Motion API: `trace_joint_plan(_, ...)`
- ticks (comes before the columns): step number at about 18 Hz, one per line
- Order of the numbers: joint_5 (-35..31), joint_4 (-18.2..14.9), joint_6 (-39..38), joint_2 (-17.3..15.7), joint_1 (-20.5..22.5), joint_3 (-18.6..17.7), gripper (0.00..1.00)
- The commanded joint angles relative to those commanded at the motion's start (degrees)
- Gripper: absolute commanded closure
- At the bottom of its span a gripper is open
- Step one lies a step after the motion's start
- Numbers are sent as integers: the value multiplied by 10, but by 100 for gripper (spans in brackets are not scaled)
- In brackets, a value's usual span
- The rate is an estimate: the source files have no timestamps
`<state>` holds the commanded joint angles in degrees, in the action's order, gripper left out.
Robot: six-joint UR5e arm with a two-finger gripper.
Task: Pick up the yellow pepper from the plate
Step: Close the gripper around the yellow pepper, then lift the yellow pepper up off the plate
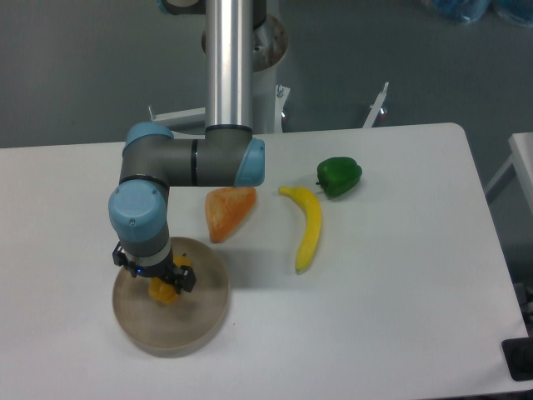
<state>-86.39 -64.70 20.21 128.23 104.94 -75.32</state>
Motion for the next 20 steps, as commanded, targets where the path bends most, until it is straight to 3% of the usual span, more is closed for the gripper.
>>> trace_joint_plan(2,-38,3,-1,-2,0,-1,44)
trace_joint_plan(3,-53,9,-3,-3,0,0,68)
trace_joint_plan(5,-53,12,-1,-10,-1,0,85)
trace_joint_plan(9,-48,6,4,-53,8,5,87)
trace_joint_plan(13,-49,4,28,-100,51,6,85)
trace_joint_plan(14,-48,-16,58,-108,70,11,85)
trace_joint_plan(15,-46,-65,101,-115,86,26,85)
trace_joint_plan(17,-41,-120,150,-126,111,40,86)
trace_joint_plan(20,-40,-148,235,-146,145,40,86)
